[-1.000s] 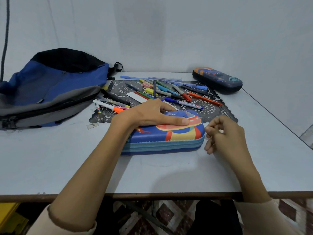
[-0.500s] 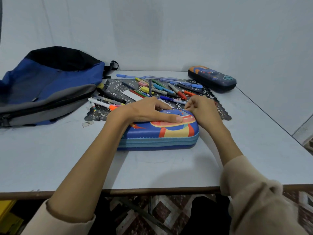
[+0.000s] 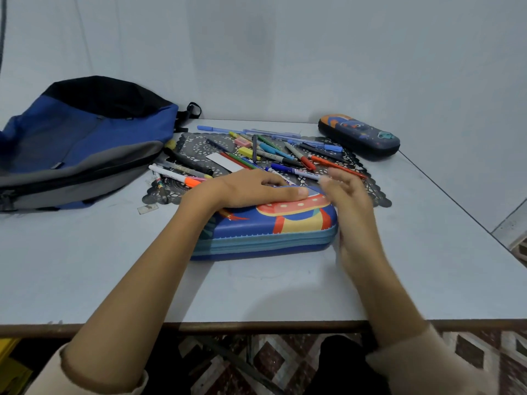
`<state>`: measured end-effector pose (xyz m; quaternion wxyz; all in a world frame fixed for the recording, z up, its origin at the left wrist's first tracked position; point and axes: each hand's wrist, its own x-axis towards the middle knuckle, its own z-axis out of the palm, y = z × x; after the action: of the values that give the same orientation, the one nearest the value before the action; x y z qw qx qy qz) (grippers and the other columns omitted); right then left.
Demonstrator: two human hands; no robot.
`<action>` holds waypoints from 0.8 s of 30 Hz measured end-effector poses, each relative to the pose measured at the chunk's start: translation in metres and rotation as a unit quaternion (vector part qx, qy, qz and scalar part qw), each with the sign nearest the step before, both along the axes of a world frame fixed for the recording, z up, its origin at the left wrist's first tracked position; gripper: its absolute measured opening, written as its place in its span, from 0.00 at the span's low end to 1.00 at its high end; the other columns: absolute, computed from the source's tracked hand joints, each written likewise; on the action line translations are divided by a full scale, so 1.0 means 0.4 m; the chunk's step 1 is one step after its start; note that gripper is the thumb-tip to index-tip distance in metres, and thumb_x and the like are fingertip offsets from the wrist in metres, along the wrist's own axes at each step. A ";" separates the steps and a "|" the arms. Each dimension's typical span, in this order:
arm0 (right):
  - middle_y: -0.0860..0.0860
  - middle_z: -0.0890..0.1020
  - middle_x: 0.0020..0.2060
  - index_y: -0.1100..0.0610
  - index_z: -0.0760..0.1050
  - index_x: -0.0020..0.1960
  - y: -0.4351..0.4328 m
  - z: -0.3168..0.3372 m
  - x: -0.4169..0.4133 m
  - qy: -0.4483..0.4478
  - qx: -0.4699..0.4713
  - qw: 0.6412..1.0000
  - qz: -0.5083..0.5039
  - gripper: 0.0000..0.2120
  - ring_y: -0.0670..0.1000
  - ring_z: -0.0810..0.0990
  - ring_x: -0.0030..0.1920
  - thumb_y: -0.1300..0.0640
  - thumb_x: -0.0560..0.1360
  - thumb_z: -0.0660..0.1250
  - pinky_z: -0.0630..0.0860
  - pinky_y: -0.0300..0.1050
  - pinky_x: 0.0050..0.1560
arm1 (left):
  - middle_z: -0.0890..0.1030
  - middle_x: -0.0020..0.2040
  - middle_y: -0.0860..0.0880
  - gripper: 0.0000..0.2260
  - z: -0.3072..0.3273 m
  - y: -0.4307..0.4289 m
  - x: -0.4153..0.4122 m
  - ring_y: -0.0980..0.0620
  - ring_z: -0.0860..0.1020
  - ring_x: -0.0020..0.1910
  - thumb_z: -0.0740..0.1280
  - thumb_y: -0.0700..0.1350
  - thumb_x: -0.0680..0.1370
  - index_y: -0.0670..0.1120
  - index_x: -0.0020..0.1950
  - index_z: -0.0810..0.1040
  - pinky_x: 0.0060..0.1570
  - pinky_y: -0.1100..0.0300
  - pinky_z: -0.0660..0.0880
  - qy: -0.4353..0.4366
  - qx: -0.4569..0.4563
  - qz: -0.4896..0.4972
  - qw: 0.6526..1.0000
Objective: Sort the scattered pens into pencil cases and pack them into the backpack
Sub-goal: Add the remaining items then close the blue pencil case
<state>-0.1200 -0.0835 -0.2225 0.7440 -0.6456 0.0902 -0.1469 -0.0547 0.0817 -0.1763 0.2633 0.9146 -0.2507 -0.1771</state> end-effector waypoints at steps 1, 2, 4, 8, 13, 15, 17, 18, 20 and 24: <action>0.47 0.78 0.58 0.45 0.75 0.58 0.024 -0.018 -0.034 -0.022 0.033 0.999 -0.009 0.13 0.51 0.82 0.54 0.51 0.74 0.71 0.80 0.51 0.53 | 0.78 0.59 0.55 0.24 0.001 0.001 -0.002 0.55 0.77 0.56 0.57 0.68 0.76 0.57 0.62 0.77 0.61 0.56 0.72 -0.004 0.003 0.006 1.000; 0.47 0.77 0.60 0.43 0.73 0.60 0.047 -0.037 -0.067 -0.029 0.048 0.998 -0.007 0.18 0.51 0.81 0.56 0.50 0.72 0.72 0.79 0.51 0.56 | 0.78 0.59 0.54 0.23 0.003 0.004 -0.005 0.54 0.76 0.56 0.57 0.68 0.76 0.56 0.61 0.78 0.62 0.56 0.71 -0.001 0.003 0.017 1.000; 0.46 0.75 0.63 0.40 0.70 0.65 0.081 -0.069 -0.103 -0.024 0.055 0.998 -0.001 0.25 0.49 0.79 0.60 0.50 0.71 0.73 0.77 0.51 0.59 | 0.79 0.58 0.52 0.20 0.007 0.015 -0.011 0.51 0.77 0.55 0.59 0.66 0.76 0.56 0.57 0.80 0.60 0.56 0.71 0.013 -0.017 0.042 0.999; 0.45 0.67 0.71 0.42 0.64 0.71 0.091 -0.074 -0.054 -0.033 0.063 0.997 -0.019 0.31 0.47 0.69 0.70 0.51 0.72 0.73 0.69 0.54 0.69 | 0.80 0.59 0.51 0.07 0.007 0.074 -0.040 0.54 0.77 0.55 0.62 0.53 0.81 0.55 0.53 0.79 0.58 0.62 0.72 0.118 -0.155 0.074 0.978; 0.51 0.72 0.69 0.52 0.69 0.69 0.069 -0.054 0.018 0.003 0.111 0.994 -0.015 0.19 0.50 0.73 0.68 0.58 0.79 0.65 0.72 0.55 0.67 | 0.80 0.59 0.55 0.26 -0.071 0.124 -0.110 0.59 0.76 0.56 0.70 0.55 0.74 0.55 0.71 0.68 0.60 0.61 0.70 0.209 -0.339 0.088 0.913; 0.53 0.78 0.64 0.55 0.71 0.68 0.070 -0.054 0.015 0.033 0.170 0.985 0.007 0.17 0.52 0.80 0.60 0.55 0.80 0.64 0.77 0.55 0.60 | 0.73 0.69 0.61 0.38 -0.118 0.114 -0.143 0.66 0.76 0.60 0.72 0.60 0.69 0.58 0.76 0.61 0.62 0.64 0.71 0.183 -0.425 0.145 0.875; 0.56 0.79 0.62 0.57 0.71 0.69 0.074 -0.057 0.000 0.045 0.225 0.972 0.050 0.20 0.56 0.81 0.58 0.53 0.79 0.65 0.76 0.58 0.61 | 0.74 0.68 0.61 0.35 -0.149 0.081 -0.178 0.65 0.78 0.58 0.72 0.59 0.71 0.61 0.75 0.61 0.55 0.63 0.76 0.169 -0.521 0.199 0.813; 0.57 0.79 0.62 0.58 0.71 0.69 0.077 -0.058 -0.010 0.044 0.236 0.967 0.087 0.22 0.58 0.81 0.59 0.53 0.77 0.65 0.75 0.60 0.62 | 0.77 0.64 0.60 0.31 -0.155 0.059 -0.192 0.62 0.80 0.56 0.70 0.55 0.73 0.61 0.74 0.63 0.49 0.62 0.79 0.188 -0.564 0.218 0.774; 0.58 0.81 0.59 0.58 0.72 0.68 0.085 -0.052 -0.032 0.046 0.217 0.963 0.152 0.20 0.61 0.81 0.58 0.54 0.77 0.65 0.75 0.61 0.62 | 0.81 0.58 0.58 0.24 -0.156 0.019 -0.215 0.58 0.83 0.51 0.65 0.50 0.78 0.58 0.73 0.65 0.42 0.61 0.80 0.205 -0.597 0.243 0.736; 0.60 0.81 0.58 0.60 0.74 0.66 0.058 -0.038 -0.032 0.061 0.204 0.960 0.184 0.19 0.62 0.80 0.59 0.53 0.78 0.63 0.74 0.60 0.63 | 0.83 0.38 0.63 0.09 -0.128 -0.039 -0.238 0.65 0.82 0.36 0.60 0.44 0.82 0.56 0.57 0.75 0.31 0.69 0.76 0.161 -0.618 0.240 0.731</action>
<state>-0.1327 -0.0602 -0.2376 0.8672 -0.4932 0.0430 0.0535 -0.1499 0.0660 -0.2277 0.8407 0.5375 -0.0305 -0.0585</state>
